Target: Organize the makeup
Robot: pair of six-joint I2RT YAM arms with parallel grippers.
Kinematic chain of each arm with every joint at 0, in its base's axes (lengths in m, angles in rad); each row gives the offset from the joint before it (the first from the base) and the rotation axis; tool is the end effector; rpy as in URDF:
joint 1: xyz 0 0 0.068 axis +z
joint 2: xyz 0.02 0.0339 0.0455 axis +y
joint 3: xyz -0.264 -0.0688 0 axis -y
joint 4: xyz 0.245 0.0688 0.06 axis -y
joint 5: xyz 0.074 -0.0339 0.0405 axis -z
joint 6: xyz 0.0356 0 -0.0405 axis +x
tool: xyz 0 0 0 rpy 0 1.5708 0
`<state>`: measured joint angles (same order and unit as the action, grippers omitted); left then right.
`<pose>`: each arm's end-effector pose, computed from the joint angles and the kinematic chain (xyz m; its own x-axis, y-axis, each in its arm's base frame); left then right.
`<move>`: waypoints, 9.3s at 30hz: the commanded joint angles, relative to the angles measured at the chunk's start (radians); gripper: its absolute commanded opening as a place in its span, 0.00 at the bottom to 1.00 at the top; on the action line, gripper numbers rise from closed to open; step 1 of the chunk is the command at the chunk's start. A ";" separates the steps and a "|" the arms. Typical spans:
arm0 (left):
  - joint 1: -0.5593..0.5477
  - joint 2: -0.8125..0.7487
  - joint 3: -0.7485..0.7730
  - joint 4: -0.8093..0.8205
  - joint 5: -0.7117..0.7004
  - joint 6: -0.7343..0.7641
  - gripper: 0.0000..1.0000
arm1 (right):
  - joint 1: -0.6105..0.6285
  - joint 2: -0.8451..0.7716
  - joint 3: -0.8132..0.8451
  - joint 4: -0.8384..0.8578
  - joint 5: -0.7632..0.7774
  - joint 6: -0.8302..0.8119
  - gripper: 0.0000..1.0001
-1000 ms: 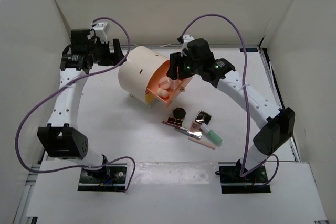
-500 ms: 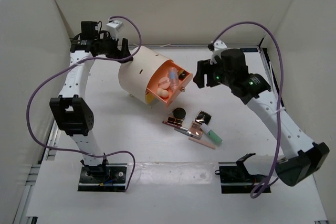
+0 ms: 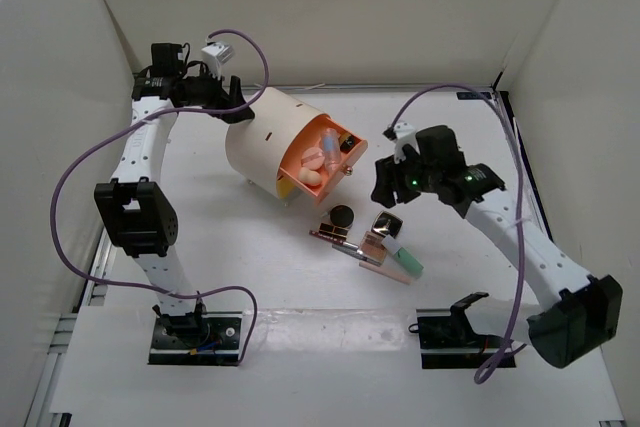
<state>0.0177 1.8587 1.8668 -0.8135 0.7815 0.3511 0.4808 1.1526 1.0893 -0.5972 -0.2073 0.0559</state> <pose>0.4086 -0.0178 0.3570 -0.5135 0.2351 -0.8252 0.6943 0.6789 -0.2386 0.2156 0.1207 0.3324 -0.5764 -0.2390 -0.7814 -0.5654 0.8071 0.1702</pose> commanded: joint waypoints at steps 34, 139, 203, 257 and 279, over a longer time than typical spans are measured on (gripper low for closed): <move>-0.002 0.003 -0.034 0.040 0.019 -0.021 0.98 | 0.145 0.308 0.211 0.180 -0.090 -0.134 0.57; -0.030 0.043 0.133 0.096 -0.192 -0.161 0.98 | 0.170 0.222 0.029 0.235 -0.029 -0.104 0.99; -0.059 -0.730 -0.635 0.200 -0.536 -0.626 0.98 | 0.154 0.350 0.311 0.431 0.321 0.432 0.13; -0.884 -0.098 -0.063 0.200 -0.659 -0.431 0.98 | -0.450 0.020 0.063 0.002 0.677 0.570 0.99; -1.064 0.372 -0.014 0.243 -0.844 -0.676 0.98 | -0.824 -0.100 -0.112 0.014 0.263 0.438 0.99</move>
<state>-1.0298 2.2101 1.8141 -0.5797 0.0189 -0.2886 -0.3470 1.0626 0.9382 -0.5842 0.0704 0.5274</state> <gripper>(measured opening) 0.985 0.987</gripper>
